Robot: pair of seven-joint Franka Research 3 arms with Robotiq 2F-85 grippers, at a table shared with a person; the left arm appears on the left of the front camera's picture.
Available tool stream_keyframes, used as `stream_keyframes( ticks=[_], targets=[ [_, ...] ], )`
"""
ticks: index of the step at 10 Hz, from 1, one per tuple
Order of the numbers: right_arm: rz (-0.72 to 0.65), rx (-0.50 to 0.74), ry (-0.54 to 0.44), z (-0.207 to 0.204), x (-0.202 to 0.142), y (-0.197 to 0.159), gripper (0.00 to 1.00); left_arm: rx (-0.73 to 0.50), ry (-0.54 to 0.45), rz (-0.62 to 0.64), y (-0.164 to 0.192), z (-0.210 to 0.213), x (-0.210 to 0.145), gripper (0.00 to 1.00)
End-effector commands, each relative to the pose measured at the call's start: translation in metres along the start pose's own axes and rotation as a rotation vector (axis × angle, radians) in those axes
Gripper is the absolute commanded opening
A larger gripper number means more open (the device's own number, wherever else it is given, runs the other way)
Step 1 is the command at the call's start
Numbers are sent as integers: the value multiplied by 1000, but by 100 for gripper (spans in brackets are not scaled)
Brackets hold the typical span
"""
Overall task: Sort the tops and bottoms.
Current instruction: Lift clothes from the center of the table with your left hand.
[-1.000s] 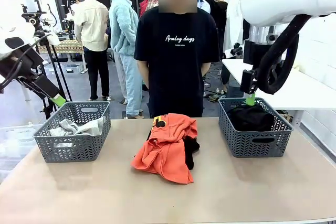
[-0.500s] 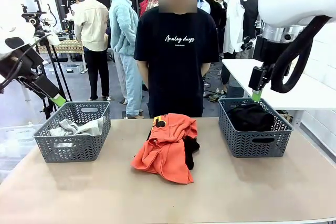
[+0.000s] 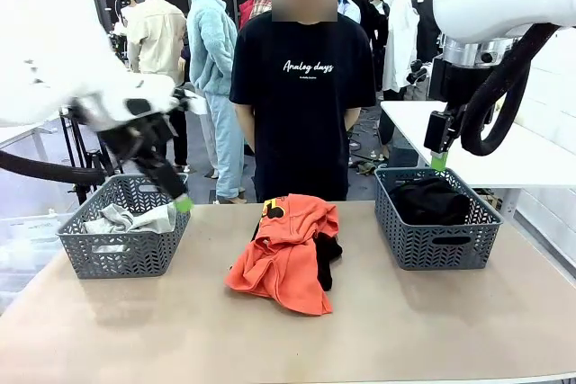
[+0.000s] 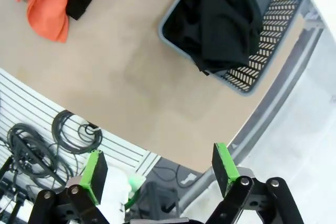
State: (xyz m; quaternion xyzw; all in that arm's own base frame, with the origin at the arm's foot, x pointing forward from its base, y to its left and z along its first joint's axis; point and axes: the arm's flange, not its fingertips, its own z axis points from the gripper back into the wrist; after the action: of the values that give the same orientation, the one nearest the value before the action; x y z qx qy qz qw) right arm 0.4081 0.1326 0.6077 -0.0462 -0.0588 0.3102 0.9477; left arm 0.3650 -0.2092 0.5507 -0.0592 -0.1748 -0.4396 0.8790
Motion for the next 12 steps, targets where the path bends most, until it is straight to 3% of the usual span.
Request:
stream_keyframes(
  ticks=[1,2,3,4,6,7,9,12],
  targets=[
    [-17,-16,17,1,2,-1,100,-5,-20,-40,21,-4,27,95],
    [-17,-16,17,1,2,-1,100,-51,-11,-34,23,-5,22,95],
    [-17,-16,17,1,2,-1,100,-69,47,17,38,2,-11,95],
    [-17,-16,17,1,2,-1,100,-11,-2,-23,11,-14,29,95],
    [-17,-16,17,1,2,-1,100,-22,21,0,27,-11,19,95],
    [-17,-16,17,1,2,-1,100,32,-15,0,13,4,21,95],
    [-17,-16,17,1,2,-1,100,28,-52,-32,21,-17,78,95],
    [-17,-16,17,1,2,-1,100,64,53,60,45,-65,140,95]
  ],
)
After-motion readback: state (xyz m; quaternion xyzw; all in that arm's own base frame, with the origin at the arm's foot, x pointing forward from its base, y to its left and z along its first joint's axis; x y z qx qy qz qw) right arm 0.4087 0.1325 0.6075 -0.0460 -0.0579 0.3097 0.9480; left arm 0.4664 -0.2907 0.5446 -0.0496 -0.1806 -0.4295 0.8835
